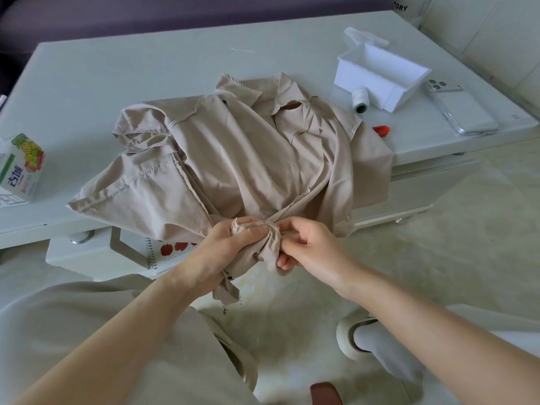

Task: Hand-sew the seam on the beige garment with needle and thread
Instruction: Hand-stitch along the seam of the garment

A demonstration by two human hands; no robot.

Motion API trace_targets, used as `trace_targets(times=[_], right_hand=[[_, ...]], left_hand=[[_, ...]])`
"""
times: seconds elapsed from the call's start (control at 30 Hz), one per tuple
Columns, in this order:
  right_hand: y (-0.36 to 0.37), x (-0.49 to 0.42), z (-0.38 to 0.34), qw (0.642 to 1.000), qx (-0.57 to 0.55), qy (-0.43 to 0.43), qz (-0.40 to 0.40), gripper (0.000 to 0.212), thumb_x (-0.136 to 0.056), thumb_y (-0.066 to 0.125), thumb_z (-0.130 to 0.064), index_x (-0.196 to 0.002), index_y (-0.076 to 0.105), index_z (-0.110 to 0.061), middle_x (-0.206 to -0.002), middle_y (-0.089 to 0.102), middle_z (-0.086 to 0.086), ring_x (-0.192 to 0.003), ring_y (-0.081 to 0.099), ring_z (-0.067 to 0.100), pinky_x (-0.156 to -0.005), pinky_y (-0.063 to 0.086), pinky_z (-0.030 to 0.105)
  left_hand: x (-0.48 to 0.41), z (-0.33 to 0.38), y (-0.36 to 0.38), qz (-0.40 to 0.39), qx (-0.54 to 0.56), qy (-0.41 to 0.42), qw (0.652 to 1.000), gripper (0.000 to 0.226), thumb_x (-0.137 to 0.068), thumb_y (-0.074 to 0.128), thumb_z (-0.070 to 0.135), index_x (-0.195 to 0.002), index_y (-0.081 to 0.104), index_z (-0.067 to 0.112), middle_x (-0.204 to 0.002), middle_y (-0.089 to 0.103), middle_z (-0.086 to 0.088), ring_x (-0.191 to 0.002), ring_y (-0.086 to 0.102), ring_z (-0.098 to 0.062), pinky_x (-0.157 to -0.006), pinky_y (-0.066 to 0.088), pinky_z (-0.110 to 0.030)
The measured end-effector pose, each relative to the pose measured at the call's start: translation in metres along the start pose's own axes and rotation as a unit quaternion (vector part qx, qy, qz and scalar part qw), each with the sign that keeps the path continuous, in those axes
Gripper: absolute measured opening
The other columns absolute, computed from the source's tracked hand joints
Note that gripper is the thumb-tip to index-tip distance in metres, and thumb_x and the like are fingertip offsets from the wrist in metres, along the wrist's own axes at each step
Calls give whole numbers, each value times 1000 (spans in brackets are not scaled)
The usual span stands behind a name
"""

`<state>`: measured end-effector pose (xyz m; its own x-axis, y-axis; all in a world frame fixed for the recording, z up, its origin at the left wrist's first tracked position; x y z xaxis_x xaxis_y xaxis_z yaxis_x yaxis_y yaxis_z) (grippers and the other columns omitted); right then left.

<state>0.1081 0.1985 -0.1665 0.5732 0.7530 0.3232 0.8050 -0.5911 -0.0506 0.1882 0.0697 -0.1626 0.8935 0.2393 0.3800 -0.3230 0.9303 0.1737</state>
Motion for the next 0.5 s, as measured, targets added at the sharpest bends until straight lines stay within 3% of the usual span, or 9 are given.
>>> trace_targets(times=[0.07,0.13,0.2,0.27,0.37,0.5], right_hand=[[1,-1,1,1000,4,-4,7,14,-95,51,-6,-100,58,-16,-76,68,1,-63,61,7,-65,52,23],[0,-2,4,994,73,-41,69,20,-95,52,-8,-112,50,-17,-98,66,-3,-81,61,5,-74,49,19],[-3,-1,1,952,206,-142,177,26,-94,50,-5,-119,48,-12,-111,59,-3,-91,54,3,-84,44,13],[-5,3,-6,885,306,-269,224,26,-91,48,-5,-116,52,-6,-109,54,0,-93,49,4,-87,40,11],[-3,7,-11,838,390,-344,164,26,-86,50,-11,-112,58,-10,-109,53,1,-101,51,15,-92,42,27],[5,5,-11,834,402,-352,139,16,-87,59,-22,-99,65,-12,-99,56,0,-93,54,17,-84,46,33]], left_hand=[[-1,-1,-2,8,-2,-4,1000,19,-84,57,17,-90,67,2,-77,70,-6,-70,64,-12,-63,50,-18],[-2,-2,-2,14,0,-8,1000,17,-86,57,16,-91,67,3,-76,70,-4,-68,63,-10,-60,49,-18],[-2,-3,-2,23,3,-9,1000,15,-90,56,13,-93,68,4,-75,70,-3,-66,64,-9,-58,49,-17],[-4,-4,-3,31,9,-7,999,17,-89,57,15,-96,68,5,-79,71,-5,-68,65,-11,-59,50,-18],[-4,-3,-3,24,7,0,1000,18,-88,56,17,-94,67,5,-78,69,-6,-68,63,-12,-60,49,-20],[-4,-4,-2,5,-23,6,1000,15,-86,57,18,-87,66,5,-72,65,-4,-64,60,-10,-56,46,-18]])
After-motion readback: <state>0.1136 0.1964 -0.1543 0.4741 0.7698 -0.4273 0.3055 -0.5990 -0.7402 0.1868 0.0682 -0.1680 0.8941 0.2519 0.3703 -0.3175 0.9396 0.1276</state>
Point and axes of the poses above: each hand's wrist, its own x-axis away from the middle knuckle, its own y-axis out of the palm, z = x × y, the point moved 2 cm from there along -x, towards the middle knuckle
